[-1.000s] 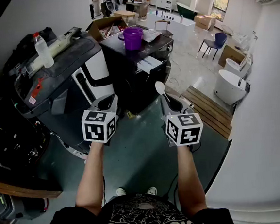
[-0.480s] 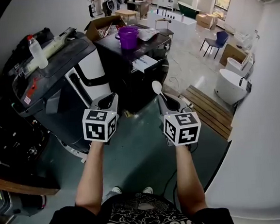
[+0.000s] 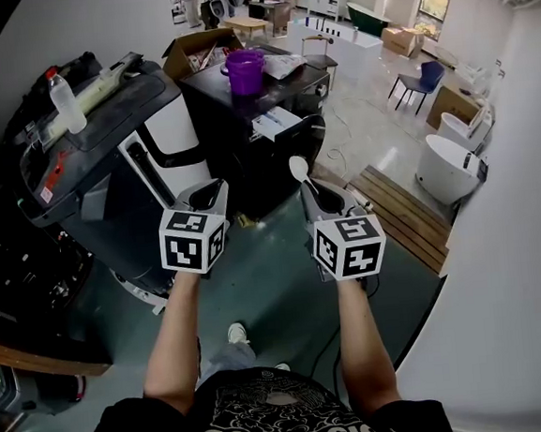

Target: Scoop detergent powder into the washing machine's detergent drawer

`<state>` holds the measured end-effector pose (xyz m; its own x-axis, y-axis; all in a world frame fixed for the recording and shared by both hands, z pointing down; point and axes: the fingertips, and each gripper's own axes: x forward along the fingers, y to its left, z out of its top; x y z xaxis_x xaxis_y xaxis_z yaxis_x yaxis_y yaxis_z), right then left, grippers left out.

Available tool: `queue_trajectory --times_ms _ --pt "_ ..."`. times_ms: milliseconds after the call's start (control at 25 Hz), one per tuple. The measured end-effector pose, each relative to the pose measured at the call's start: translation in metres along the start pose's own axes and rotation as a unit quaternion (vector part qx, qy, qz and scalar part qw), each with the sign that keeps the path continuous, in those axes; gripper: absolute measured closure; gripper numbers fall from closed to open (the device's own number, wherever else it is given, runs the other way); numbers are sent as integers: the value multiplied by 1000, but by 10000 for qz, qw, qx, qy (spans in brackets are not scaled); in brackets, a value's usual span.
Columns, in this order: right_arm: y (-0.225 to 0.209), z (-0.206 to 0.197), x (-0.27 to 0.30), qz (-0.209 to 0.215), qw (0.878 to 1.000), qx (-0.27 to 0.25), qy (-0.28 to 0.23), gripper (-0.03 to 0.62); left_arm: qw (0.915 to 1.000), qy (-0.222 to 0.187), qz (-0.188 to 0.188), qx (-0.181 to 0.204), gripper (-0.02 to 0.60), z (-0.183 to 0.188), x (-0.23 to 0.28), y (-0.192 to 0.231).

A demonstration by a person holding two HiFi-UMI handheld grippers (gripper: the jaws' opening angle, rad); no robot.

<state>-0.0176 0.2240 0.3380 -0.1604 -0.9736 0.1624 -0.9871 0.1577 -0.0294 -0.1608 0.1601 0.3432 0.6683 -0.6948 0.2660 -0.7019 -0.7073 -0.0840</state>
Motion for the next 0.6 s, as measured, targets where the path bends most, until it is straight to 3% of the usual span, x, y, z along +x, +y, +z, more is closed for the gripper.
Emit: queue_trajectory --times_ms 240,600 --pt "-15 0 26 -15 10000 -19 45 559 9999 44 -92 -2 580 -2 31 8" --pt "-44 10 99 -189 9996 -131 182 559 9993 -97 -343 -86 580 15 107 51"
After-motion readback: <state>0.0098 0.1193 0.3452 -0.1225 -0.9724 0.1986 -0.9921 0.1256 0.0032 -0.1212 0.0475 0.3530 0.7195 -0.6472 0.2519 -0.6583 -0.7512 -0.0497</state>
